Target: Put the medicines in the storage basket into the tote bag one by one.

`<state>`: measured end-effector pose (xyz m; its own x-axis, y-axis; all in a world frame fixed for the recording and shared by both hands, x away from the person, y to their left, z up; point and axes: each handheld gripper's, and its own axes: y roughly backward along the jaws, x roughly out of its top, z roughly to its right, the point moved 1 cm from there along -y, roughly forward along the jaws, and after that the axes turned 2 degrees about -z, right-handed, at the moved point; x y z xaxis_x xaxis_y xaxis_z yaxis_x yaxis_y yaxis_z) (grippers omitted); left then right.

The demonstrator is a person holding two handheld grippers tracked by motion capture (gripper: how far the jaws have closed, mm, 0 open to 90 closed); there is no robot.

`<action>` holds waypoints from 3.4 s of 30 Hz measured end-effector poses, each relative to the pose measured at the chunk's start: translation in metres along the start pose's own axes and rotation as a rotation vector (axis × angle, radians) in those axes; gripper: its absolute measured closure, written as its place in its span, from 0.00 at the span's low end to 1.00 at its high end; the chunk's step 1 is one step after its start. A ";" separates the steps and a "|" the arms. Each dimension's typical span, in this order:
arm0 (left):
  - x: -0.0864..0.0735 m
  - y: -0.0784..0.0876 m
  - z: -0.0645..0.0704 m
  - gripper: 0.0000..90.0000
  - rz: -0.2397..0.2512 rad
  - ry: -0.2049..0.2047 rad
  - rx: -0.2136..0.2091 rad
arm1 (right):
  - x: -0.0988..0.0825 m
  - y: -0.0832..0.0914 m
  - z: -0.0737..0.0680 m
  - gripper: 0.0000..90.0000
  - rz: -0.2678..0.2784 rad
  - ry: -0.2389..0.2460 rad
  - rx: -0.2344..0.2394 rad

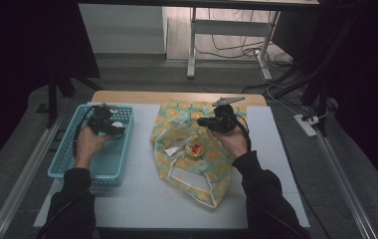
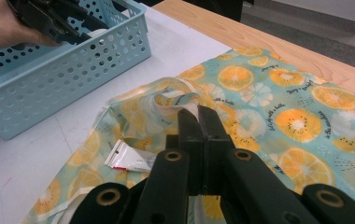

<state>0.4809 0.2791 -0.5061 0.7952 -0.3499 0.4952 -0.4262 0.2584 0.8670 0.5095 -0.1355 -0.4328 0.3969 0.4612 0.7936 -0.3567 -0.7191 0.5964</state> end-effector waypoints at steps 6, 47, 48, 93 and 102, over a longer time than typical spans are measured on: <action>0.000 0.000 0.001 0.55 0.001 -0.001 0.000 | 0.001 0.000 -0.001 1.00 0.002 0.002 0.001; 0.002 0.043 0.008 0.56 0.073 -0.021 -0.014 | 0.000 0.001 0.000 1.00 0.005 -0.001 -0.001; 0.002 0.045 0.009 0.56 0.078 -0.022 -0.015 | 0.000 0.001 0.000 1.00 0.005 -0.001 -0.001; 0.028 0.087 0.102 0.56 0.142 -0.233 -0.181 | 0.005 0.007 0.000 1.00 0.021 0.000 -0.001; 0.035 0.076 0.129 0.56 0.140 -0.285 -0.229 | 0.005 0.008 0.000 1.00 0.021 -0.001 -0.002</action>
<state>0.4210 0.1708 -0.4157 0.5708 -0.5247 0.6316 -0.3894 0.5042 0.7708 0.5085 -0.1390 -0.4241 0.3903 0.4451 0.8060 -0.3670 -0.7277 0.5795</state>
